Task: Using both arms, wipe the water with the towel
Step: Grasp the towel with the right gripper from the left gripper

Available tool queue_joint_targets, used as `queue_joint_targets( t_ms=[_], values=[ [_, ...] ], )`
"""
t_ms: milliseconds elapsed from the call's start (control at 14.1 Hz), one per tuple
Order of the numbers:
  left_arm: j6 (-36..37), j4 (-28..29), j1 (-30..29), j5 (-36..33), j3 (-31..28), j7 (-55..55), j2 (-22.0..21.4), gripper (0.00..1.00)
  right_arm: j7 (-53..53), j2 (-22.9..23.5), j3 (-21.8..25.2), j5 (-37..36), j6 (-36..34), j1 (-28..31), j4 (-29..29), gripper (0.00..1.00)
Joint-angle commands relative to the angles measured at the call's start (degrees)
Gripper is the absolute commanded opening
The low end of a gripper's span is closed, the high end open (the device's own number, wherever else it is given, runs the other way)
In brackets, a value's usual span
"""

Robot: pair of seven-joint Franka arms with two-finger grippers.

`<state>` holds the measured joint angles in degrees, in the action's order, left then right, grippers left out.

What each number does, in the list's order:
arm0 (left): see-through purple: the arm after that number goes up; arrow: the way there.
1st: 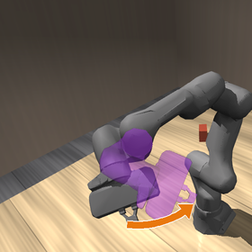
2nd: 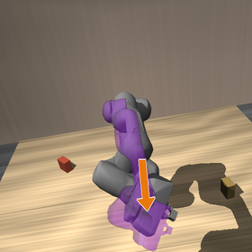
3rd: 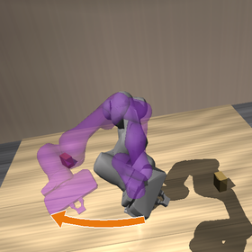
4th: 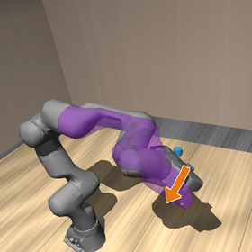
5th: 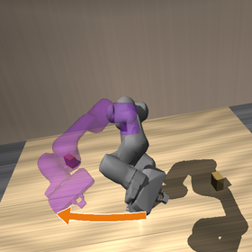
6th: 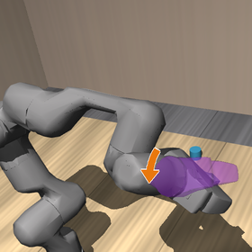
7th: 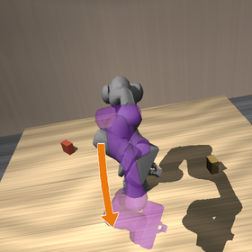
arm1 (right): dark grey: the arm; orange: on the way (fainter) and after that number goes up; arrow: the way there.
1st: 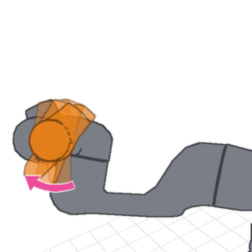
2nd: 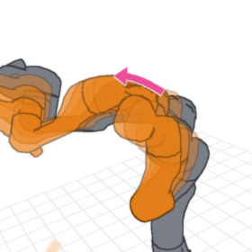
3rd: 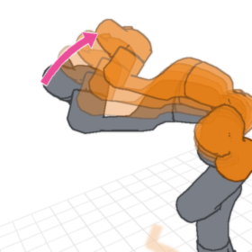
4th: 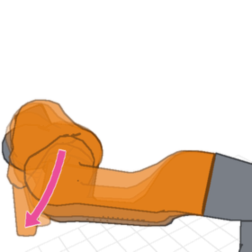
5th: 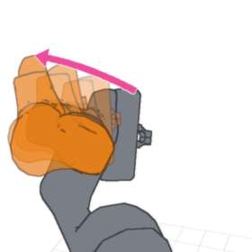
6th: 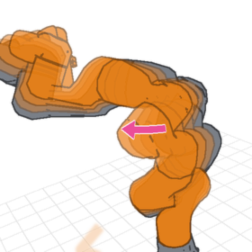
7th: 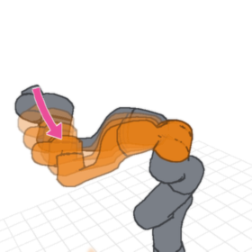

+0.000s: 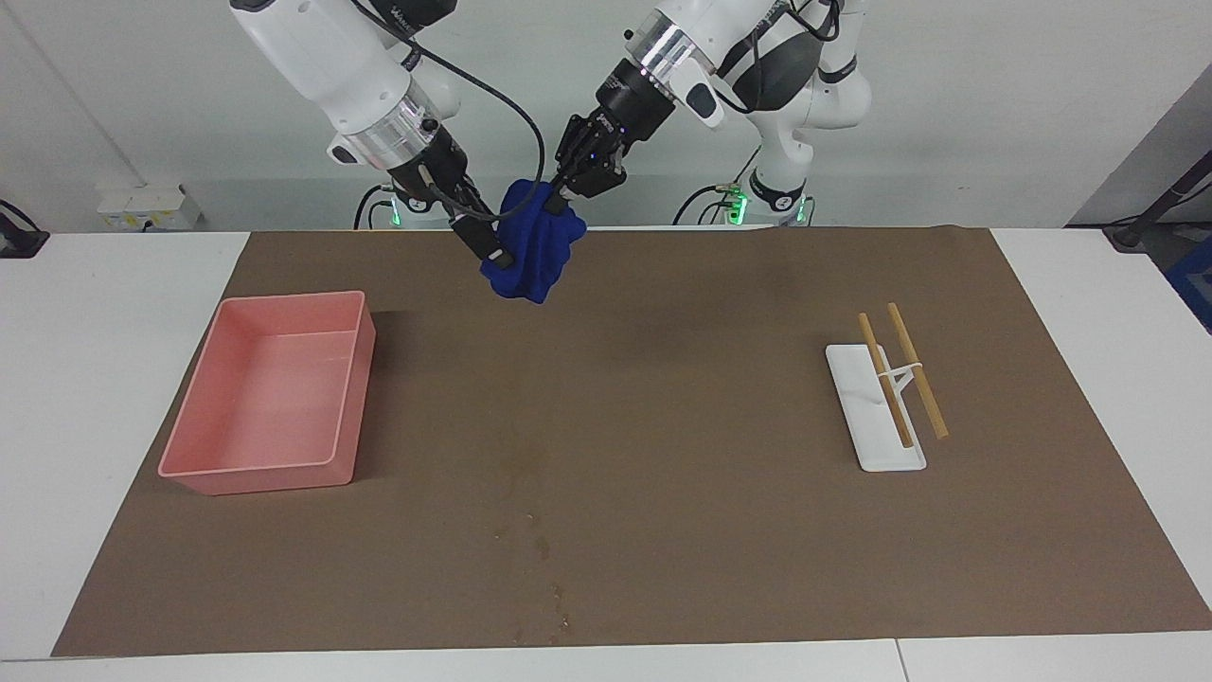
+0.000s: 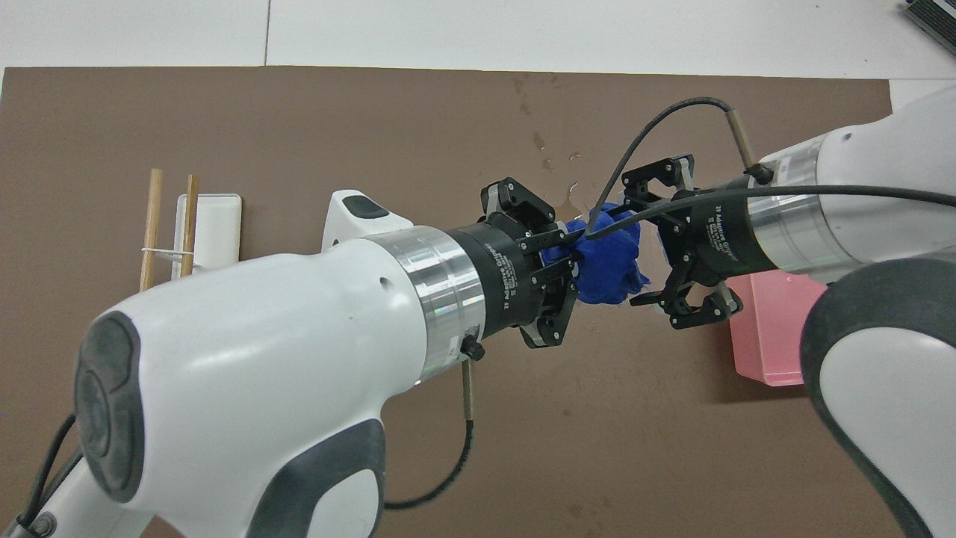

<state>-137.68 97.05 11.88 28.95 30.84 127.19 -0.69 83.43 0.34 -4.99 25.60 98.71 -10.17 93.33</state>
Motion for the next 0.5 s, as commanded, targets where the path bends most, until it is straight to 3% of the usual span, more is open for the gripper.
queue_joint_targets(
  t_ms=[0,142,213,284,356,427],
  values=[
    [-2.0,1.2,2.2,1.1,-0.6,1.1,-0.2,0.00,2.4,-2.1,-0.2,1.6,1.9,-0.3,3.9,0.93],
    [-2.0,1.5,2.8,1.1,-0.6,1.1,-0.3,0.00,2.8,-2.1,-0.2,1.7,2.0,-0.4,3.9,0.71],
    [-2.0,1.3,2.8,1.0,-0.6,1.1,-0.3,0.00,2.8,-2.1,-0.2,2.3,2.1,-0.3,3.9,0.52],
    [-2.1,1.5,2.8,1.0,-0.6,1.1,-0.3,0.00,2.4,-2.0,-0.2,3.1,2.1,-0.3,3.8,0.21],
    [-2.1,1.5,2.8,1.0,-0.6,1.1,-0.3,0.00,1.9,-2.0,-0.2,3.2,2.3,-0.3,3.5,0.00],
    [-2.1,1.5,2.9,1.0,-0.6,1.1,-0.3,0.00,1.5,-2.0,-0.2,3.2,3.2,-0.4,3.5,0.00]
  ],
)
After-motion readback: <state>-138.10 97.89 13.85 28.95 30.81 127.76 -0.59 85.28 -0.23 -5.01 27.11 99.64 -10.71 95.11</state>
